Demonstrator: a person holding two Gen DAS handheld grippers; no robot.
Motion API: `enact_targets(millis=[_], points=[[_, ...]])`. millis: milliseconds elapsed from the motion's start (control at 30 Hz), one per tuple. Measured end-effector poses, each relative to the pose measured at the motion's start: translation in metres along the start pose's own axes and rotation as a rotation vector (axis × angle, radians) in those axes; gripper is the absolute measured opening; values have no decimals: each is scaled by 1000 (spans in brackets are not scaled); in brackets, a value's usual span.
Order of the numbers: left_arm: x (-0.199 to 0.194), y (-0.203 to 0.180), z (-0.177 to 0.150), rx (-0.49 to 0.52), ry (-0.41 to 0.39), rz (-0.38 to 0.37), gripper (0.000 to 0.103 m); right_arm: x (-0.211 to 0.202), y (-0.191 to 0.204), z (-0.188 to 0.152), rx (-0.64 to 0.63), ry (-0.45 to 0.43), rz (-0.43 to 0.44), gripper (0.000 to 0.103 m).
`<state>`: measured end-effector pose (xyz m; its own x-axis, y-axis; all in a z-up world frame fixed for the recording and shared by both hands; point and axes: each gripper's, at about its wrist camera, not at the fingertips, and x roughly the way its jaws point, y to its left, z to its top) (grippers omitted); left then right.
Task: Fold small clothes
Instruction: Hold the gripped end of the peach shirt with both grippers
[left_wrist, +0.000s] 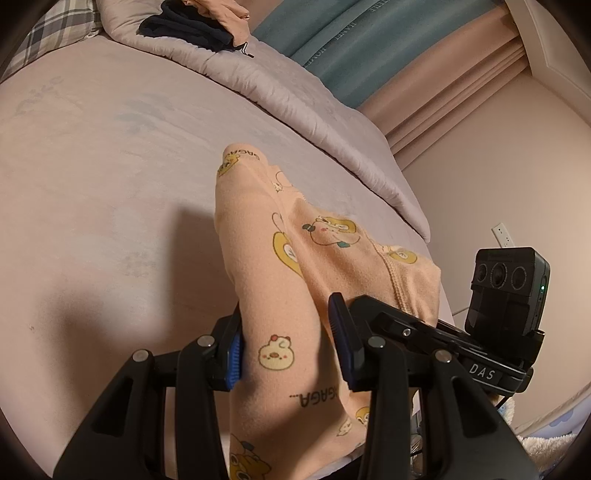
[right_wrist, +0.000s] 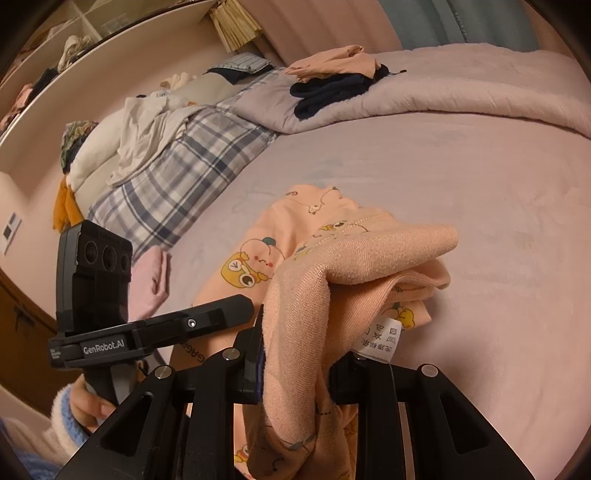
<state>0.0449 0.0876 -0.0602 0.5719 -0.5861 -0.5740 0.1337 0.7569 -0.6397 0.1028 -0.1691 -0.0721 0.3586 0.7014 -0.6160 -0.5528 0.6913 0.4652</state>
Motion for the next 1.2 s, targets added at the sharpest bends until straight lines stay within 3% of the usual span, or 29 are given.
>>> enact_targets(millis=[1200], points=[[-3, 12, -2, 2, 8, 9, 39, 7, 6, 3, -14, 24, -24, 26]])
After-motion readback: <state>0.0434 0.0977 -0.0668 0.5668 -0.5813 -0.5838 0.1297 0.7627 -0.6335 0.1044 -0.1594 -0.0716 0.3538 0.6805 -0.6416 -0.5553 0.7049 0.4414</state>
